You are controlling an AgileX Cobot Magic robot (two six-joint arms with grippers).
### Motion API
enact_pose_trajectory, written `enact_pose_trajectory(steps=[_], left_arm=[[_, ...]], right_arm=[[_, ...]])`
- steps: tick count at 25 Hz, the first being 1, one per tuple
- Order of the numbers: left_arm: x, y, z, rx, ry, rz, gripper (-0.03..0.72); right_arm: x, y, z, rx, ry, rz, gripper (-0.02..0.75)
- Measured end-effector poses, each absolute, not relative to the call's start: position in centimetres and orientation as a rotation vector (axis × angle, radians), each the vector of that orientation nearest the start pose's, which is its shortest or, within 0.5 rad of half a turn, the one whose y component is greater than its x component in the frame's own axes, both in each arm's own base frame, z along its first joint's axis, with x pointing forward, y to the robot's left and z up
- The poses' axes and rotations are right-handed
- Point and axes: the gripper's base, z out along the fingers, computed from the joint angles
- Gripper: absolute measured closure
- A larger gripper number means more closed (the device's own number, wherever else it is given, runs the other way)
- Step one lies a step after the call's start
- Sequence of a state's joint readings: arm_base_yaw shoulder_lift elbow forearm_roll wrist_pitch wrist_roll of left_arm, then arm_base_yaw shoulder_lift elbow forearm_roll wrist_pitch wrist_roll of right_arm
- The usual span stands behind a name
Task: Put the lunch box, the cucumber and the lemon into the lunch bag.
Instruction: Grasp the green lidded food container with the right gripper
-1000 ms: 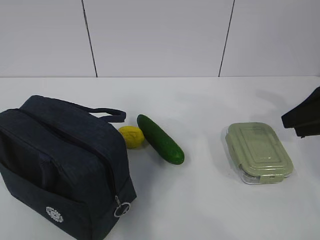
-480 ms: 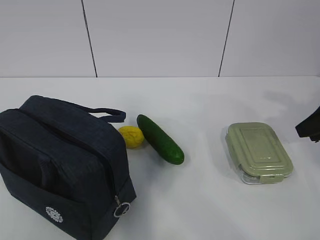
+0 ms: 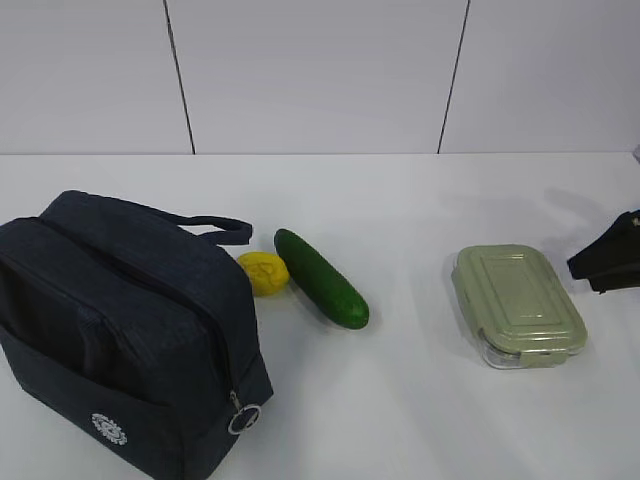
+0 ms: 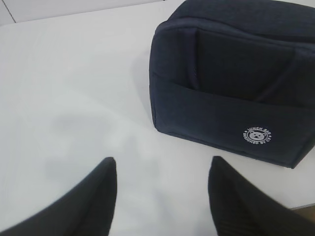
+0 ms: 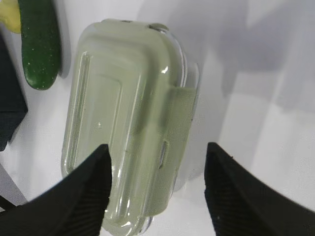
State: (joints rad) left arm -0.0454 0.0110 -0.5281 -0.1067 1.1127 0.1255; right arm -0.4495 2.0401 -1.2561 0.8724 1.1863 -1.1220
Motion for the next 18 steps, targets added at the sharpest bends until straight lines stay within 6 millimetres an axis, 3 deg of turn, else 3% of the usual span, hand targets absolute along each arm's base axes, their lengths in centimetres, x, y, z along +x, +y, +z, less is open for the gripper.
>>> enact_pose_trajectory(steps=[18], left_arm=[[-0.9,-0.8,28.1,0.186,2.067,-0.079,0.256]], right_arm=[[35.7,-9.7,16.3,-0.114,2.590,1.051,0.283]])
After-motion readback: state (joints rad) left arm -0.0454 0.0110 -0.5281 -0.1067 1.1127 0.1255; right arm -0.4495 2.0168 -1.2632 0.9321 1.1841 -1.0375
